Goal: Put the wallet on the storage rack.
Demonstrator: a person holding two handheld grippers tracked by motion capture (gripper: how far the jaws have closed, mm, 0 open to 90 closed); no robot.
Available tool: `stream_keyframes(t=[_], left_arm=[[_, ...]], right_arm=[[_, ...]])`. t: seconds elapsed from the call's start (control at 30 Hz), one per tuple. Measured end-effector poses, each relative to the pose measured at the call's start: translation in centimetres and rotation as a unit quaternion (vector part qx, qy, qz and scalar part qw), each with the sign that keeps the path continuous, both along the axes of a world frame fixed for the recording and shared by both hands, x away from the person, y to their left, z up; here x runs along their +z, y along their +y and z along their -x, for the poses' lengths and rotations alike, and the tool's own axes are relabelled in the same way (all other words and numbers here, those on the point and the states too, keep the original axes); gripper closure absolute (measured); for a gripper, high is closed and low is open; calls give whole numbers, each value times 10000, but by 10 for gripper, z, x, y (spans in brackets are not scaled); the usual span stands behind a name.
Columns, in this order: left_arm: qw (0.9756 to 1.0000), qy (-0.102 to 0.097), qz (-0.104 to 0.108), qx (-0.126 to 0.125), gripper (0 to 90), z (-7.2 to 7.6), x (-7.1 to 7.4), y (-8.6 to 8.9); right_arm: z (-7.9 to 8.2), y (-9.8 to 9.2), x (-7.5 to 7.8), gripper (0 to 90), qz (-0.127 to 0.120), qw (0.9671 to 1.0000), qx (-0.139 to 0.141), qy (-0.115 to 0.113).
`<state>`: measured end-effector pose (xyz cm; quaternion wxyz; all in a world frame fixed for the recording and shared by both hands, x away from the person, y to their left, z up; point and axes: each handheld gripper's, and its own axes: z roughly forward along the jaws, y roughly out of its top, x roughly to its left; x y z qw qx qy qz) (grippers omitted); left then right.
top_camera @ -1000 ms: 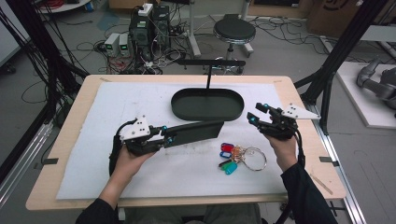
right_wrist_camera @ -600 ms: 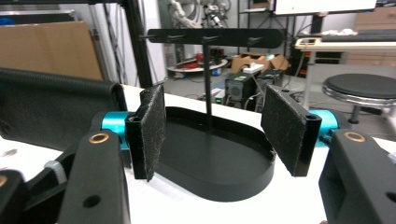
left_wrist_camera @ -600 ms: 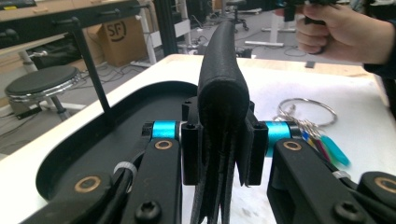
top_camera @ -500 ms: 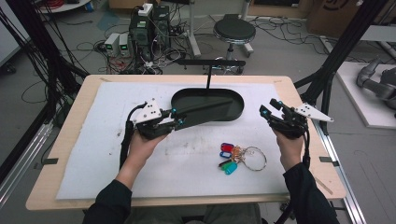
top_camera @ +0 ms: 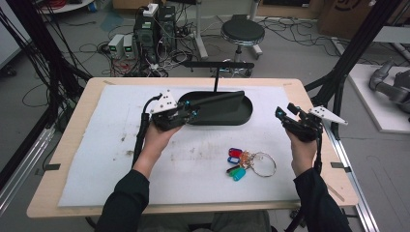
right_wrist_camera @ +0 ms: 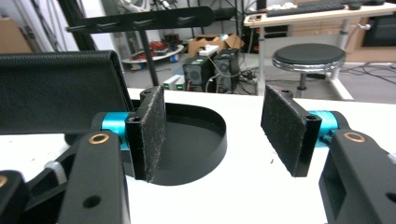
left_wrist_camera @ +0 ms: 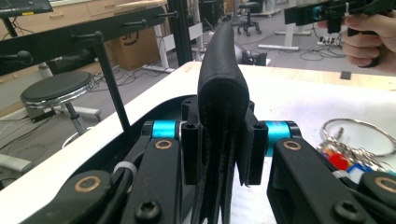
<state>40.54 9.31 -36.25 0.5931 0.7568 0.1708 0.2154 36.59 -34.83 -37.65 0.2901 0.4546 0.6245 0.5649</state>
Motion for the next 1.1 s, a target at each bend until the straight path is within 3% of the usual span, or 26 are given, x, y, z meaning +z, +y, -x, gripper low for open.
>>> stream_keyframes(t=[0.33,0.5,0.67,0.97,1.1], left_arm=[[9998,83,-128,120,744,-27,-7,-10],[9995,132,-139,237,744,-47,-22,-18],[9993,174,-171,290,744,-57,-32,-24],[9989,235,9,403,744,-73,-49,-33],[9980,415,140,452,744,-79,-59,-32]], right_arm=[[-2,-2,0,393,112,9999,-20,124],[-1,-4,-1,388,121,9997,10,189],[-1,-5,-1,386,145,9996,24,232],[-2,-4,-3,384,185,9995,67,262],[-2,-4,-3,384,189,9994,71,282]])
